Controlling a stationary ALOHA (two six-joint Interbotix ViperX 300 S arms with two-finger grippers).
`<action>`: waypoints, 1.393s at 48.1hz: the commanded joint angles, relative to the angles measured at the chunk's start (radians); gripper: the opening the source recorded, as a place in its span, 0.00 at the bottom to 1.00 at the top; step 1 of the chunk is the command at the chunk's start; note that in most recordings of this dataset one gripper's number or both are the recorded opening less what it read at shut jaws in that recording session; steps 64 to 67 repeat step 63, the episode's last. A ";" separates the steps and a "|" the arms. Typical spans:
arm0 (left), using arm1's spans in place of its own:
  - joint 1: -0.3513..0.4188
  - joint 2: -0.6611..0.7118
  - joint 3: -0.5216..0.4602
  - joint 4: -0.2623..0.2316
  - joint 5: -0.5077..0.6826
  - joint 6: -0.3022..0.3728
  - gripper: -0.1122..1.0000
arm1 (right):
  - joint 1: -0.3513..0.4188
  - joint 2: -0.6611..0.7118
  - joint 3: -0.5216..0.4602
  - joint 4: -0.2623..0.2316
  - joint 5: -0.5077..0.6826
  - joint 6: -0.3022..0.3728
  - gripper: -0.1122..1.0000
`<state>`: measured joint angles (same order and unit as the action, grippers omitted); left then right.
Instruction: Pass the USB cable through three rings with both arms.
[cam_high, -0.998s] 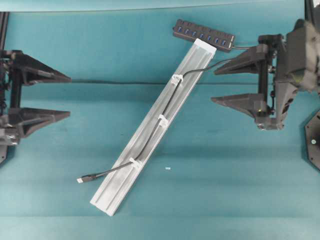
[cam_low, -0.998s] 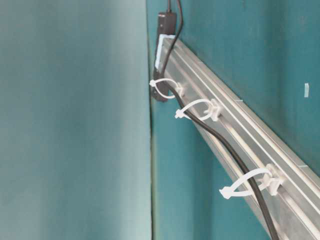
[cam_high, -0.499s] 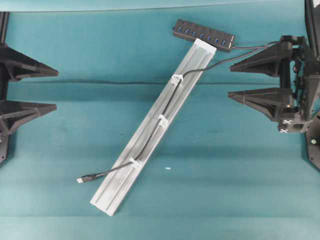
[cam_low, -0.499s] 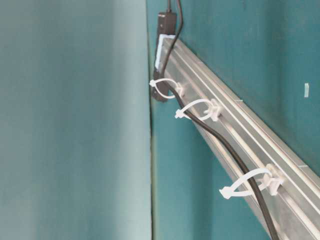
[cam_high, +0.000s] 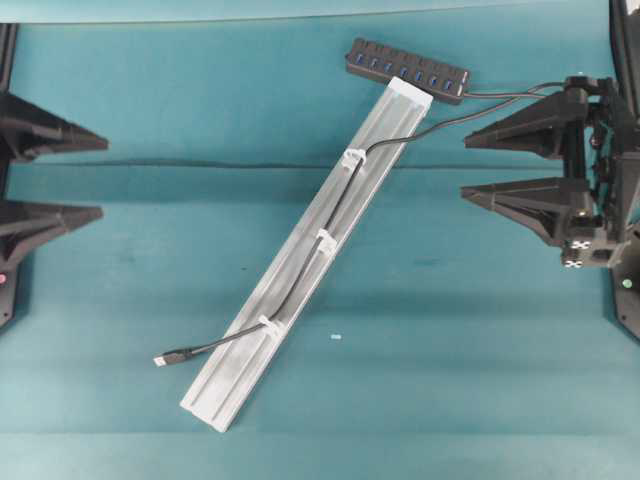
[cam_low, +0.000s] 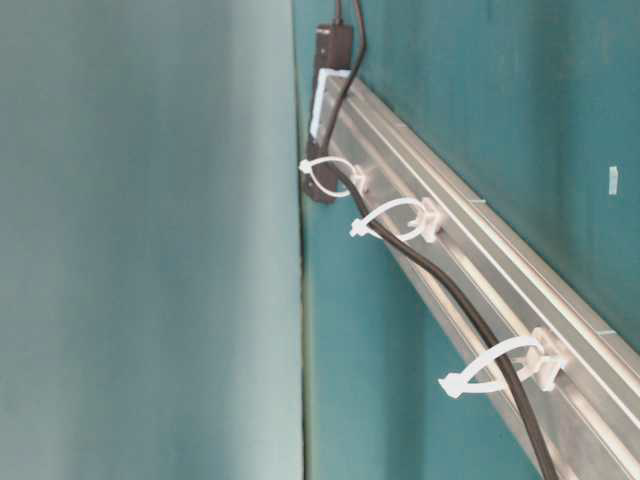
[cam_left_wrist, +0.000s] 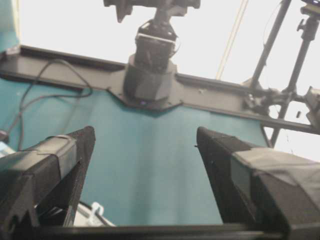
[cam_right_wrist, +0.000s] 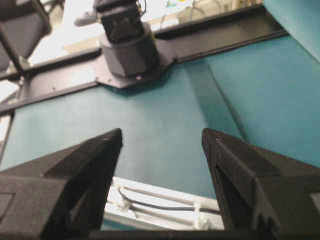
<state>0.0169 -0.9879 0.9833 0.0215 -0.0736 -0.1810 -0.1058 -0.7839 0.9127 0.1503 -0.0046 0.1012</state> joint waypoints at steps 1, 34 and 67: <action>-0.005 0.012 -0.020 0.005 -0.008 -0.003 0.91 | 0.003 -0.006 -0.003 0.002 -0.031 0.021 0.81; -0.009 0.018 0.020 0.005 -0.055 -0.005 0.91 | -0.031 -0.034 0.063 0.002 -0.120 0.026 0.81; -0.058 0.021 0.037 0.005 -0.049 -0.003 0.91 | -0.014 -0.044 0.109 0.002 -0.115 0.026 0.81</action>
